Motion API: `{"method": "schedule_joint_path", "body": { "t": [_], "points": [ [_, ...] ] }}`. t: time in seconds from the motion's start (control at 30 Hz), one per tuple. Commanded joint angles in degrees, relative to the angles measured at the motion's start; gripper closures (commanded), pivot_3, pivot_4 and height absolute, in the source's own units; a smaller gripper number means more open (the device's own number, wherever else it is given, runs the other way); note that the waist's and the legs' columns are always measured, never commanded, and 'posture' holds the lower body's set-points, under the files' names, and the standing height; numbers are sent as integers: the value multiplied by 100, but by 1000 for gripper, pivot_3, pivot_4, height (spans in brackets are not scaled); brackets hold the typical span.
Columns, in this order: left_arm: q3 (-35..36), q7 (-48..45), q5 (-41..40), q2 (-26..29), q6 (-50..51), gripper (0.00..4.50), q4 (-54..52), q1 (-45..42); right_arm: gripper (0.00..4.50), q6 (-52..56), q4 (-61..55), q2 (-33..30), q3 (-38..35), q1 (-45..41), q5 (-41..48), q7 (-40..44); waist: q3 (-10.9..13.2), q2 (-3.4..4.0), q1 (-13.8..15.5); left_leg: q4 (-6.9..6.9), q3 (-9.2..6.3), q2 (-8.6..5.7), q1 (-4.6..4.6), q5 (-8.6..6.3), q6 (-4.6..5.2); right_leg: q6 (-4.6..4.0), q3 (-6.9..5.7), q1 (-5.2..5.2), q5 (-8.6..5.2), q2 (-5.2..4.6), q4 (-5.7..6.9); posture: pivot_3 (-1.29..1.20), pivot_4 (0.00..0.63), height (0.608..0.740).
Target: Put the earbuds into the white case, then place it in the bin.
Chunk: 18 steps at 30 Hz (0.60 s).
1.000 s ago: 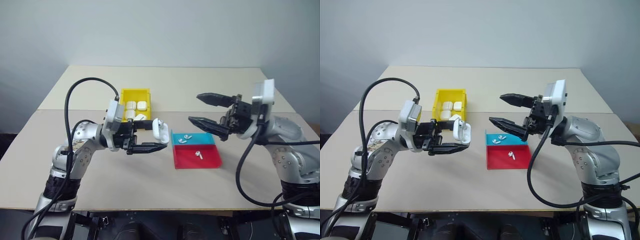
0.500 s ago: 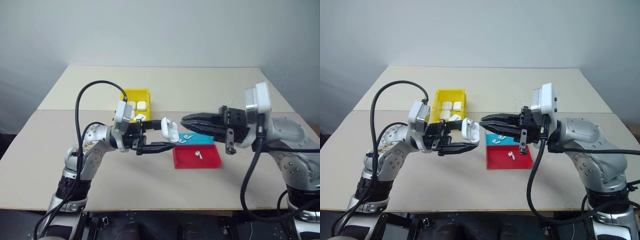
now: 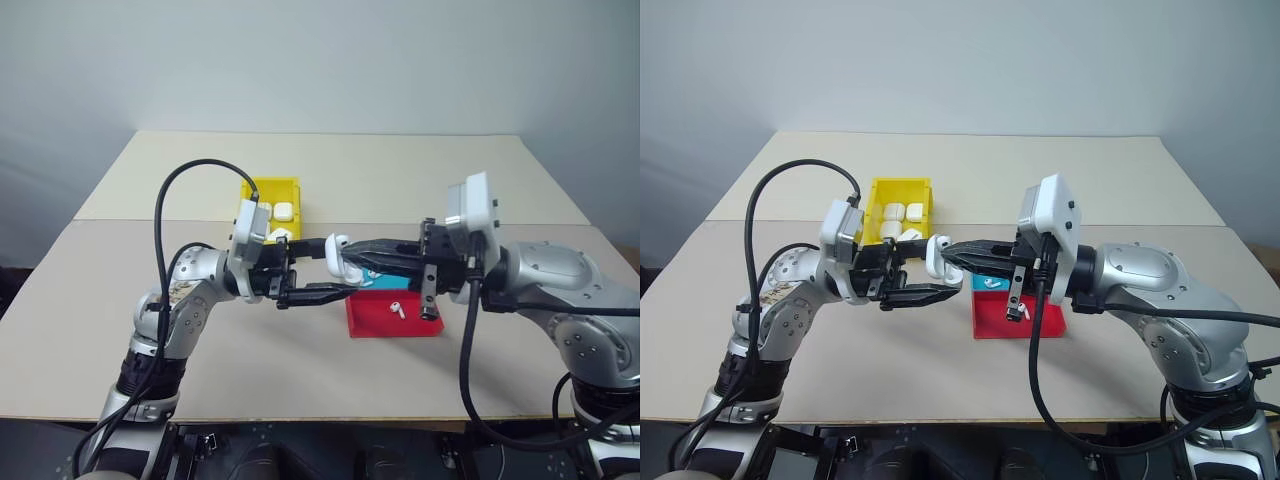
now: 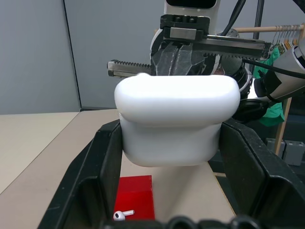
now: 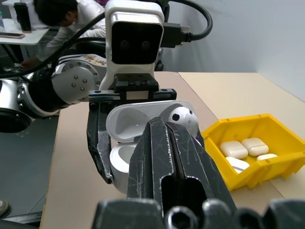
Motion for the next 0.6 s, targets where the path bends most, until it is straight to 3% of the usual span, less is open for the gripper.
{"method": "schedule_joint_path", "body": {
  "t": [0.03, 0.6],
  "points": [
    [18, -16, -59, -24, -80, 1724, -113, -97, 4473, 97, -182, -7, -37, -158, 93, -59, 0, 0, 0, 0, 0, 0, 0, 0, 0, 0, 0, 0, 0, 0, 0, 0, 150, 740],
    [70, -19, -84, -5, -120, 1724, -182, -45, 4473, 17, -179, -262, -266, 88, 75, 240, 0, 0, 1, 0, -1, 0, 0, 0, 0, 0, 0, 0, 0, 0, 0, 0, 150, 740]
  ]
}}
